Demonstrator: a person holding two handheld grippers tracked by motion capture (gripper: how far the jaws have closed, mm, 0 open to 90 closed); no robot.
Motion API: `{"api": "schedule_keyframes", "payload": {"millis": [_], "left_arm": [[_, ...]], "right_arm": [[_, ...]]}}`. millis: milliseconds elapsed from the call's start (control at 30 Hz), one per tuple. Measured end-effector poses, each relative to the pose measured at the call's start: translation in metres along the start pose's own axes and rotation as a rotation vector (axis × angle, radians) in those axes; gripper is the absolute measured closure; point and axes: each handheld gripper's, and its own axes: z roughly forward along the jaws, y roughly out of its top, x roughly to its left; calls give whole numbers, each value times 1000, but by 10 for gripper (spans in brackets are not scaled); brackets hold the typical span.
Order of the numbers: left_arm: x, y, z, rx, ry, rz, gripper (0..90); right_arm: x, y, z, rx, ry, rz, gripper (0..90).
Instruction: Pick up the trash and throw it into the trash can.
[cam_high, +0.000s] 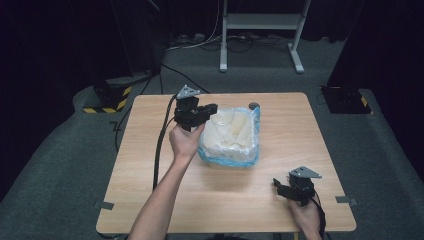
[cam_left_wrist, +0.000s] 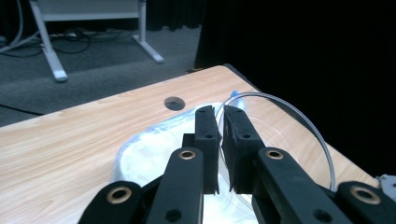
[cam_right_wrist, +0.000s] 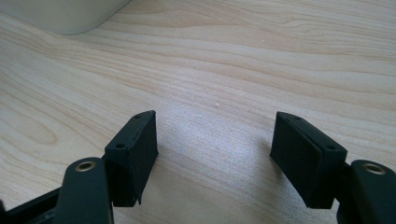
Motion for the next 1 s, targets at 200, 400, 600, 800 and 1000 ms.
{"api": "schedule_keyframes", "payload": {"millis": [200,400,600,800,1000], "left_arm": [[12,-13,-6,19,-5,-56,841],[14,-22,4,44,-7,-21,840],[17,-32,18,83,-42,-65,746],[18,-42,9,60,-31,-61,501],[19,-49,-7,37,8,-85,434]], "right_arm": [[0,0,0,1,-1,1,310],[0,1,1,2,-1,2,310],[0,1,1,2,-2,2,310],[0,1,1,1,-2,1,310],[0,1,1,2,-2,1,310]]}}
